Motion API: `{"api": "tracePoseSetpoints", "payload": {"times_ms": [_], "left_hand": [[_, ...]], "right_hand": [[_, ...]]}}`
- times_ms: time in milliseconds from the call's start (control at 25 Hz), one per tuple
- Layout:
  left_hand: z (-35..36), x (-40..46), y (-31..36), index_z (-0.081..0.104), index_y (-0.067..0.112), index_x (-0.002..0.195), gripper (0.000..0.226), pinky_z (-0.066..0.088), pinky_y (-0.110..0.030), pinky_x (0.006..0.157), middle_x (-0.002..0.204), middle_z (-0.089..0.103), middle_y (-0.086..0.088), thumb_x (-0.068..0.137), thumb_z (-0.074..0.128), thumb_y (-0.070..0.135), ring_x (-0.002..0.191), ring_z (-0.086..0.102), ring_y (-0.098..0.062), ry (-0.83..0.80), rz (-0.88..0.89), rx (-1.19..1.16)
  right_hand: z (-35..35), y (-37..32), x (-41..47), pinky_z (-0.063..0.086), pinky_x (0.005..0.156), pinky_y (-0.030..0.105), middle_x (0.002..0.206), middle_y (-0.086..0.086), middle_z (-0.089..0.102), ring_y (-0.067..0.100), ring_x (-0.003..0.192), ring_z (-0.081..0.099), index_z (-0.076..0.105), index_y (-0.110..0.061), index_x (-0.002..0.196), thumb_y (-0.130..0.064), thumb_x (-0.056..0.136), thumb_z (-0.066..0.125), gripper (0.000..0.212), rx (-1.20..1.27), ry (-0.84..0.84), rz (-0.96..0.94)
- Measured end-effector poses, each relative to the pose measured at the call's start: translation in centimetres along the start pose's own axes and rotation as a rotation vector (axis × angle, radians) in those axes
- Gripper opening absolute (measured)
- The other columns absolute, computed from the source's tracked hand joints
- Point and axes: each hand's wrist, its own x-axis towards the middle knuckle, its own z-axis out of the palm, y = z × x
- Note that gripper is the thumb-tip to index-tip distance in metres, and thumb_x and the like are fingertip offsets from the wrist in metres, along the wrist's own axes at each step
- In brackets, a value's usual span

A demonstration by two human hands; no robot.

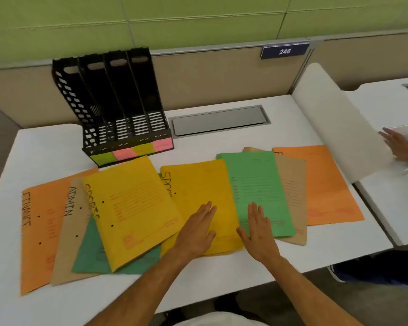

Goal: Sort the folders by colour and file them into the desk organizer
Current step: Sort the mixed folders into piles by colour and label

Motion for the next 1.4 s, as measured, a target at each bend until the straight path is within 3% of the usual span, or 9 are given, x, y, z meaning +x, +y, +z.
{"api": "tracePoseSetpoints", "payload": {"times_ms": [280,400,640,720,800,880,960,1120,1400], "left_hand": [[5.3,5.3,5.5,0.011,0.023,0.161,0.081,0.015,-0.038,0.125,0.169,-0.001,-0.001,0.096,0.058,0.036,0.156,-0.001,-0.024,-0.173,-0.05,0.126],[6.7,6.0,6.5,0.017,0.023,0.16,0.077,0.019,-0.043,0.123,0.17,0.003,-0.001,0.096,0.057,0.034,0.156,-0.002,-0.027,-0.233,-0.073,0.198],[7.7,5.9,6.1,0.013,0.021,0.161,0.082,0.024,-0.043,0.122,0.169,-0.01,-0.007,0.094,0.061,0.029,0.156,0.0,-0.028,-0.272,-0.228,0.134],[7.9,5.9,6.0,0.009,0.023,0.161,0.086,0.03,-0.041,0.119,0.169,-0.013,-0.006,0.094,0.062,0.029,0.155,0.006,-0.025,-0.285,-0.268,0.104],[8.1,5.9,5.9,0.002,0.023,0.161,0.091,0.031,-0.043,0.119,0.168,-0.014,-0.003,0.094,0.063,0.03,0.155,0.007,-0.023,-0.284,-0.293,0.085],[8.1,5.8,5.8,-0.004,0.023,0.161,0.093,0.03,-0.046,0.119,0.168,-0.016,0.001,0.095,0.062,0.029,0.156,0.005,-0.02,-0.279,-0.305,0.074],[8.1,5.7,5.4,-0.006,0.022,0.161,0.094,0.027,-0.046,0.121,0.167,-0.018,0.003,0.096,0.062,0.028,0.156,-0.001,-0.018,-0.277,-0.304,0.066],[8.2,5.6,4.9,-0.004,0.021,0.161,0.092,0.028,-0.039,0.121,0.168,-0.016,0.003,0.096,0.062,0.027,0.156,-0.001,-0.017,-0.277,-0.323,0.055],[8.7,6.0,4.8,0.002,0.023,0.161,0.087,0.028,-0.04,0.121,0.168,-0.016,0.004,0.098,0.06,0.033,0.156,-0.003,-0.017,-0.305,-0.348,0.092]], "right_hand": [[-2.6,8.9,0.7,0.007,0.125,0.047,0.168,0.014,0.0,0.037,0.155,-0.001,0.003,-0.01,0.159,-0.035,0.102,0.051,0.079,0.007,-0.087,0.119],[-3.6,11.1,1.0,0.02,0.123,0.048,0.166,0.017,0.012,0.039,0.151,0.016,0.016,-0.009,0.159,-0.028,0.099,0.057,0.075,0.072,-0.075,0.174],[-5.0,12.1,2.9,0.049,0.101,0.053,0.137,0.019,0.048,0.037,0.123,0.051,0.035,-0.005,0.148,-0.012,0.093,0.063,0.063,0.456,0.028,0.464],[-5.3,12.3,3.6,0.063,0.075,0.043,0.13,0.013,0.055,0.033,0.112,0.059,0.039,-0.007,0.145,-0.005,0.093,0.063,0.057,0.662,0.014,0.554],[-5.6,12.7,4.1,0.063,0.057,0.037,0.122,0.011,0.061,0.031,0.103,0.063,0.048,-0.006,0.134,0.001,0.093,0.06,0.044,0.855,0.006,0.635],[-5.7,13.5,4.6,0.063,0.074,0.052,0.117,0.013,0.067,0.034,0.102,0.066,0.06,-0.004,0.119,0.003,0.092,0.059,0.027,0.909,0.016,0.69],[-5.8,14.4,4.7,0.061,0.084,0.049,0.113,0.015,0.07,0.033,0.099,0.068,0.066,-0.004,0.109,0.001,0.092,0.06,0.019,0.863,0.052,0.698],[-6.7,17.0,4.1,0.057,0.068,0.032,0.108,0.012,0.071,0.027,0.09,0.068,0.067,-0.008,0.104,0.0,0.092,0.059,0.017,0.851,0.132,0.711],[-8.2,19.5,3.4,0.059,0.055,0.028,0.106,0.004,0.073,0.021,0.085,0.074,0.063,-0.016,0.107,0.006,0.096,0.054,0.025,1.039,0.089,0.686]]}}
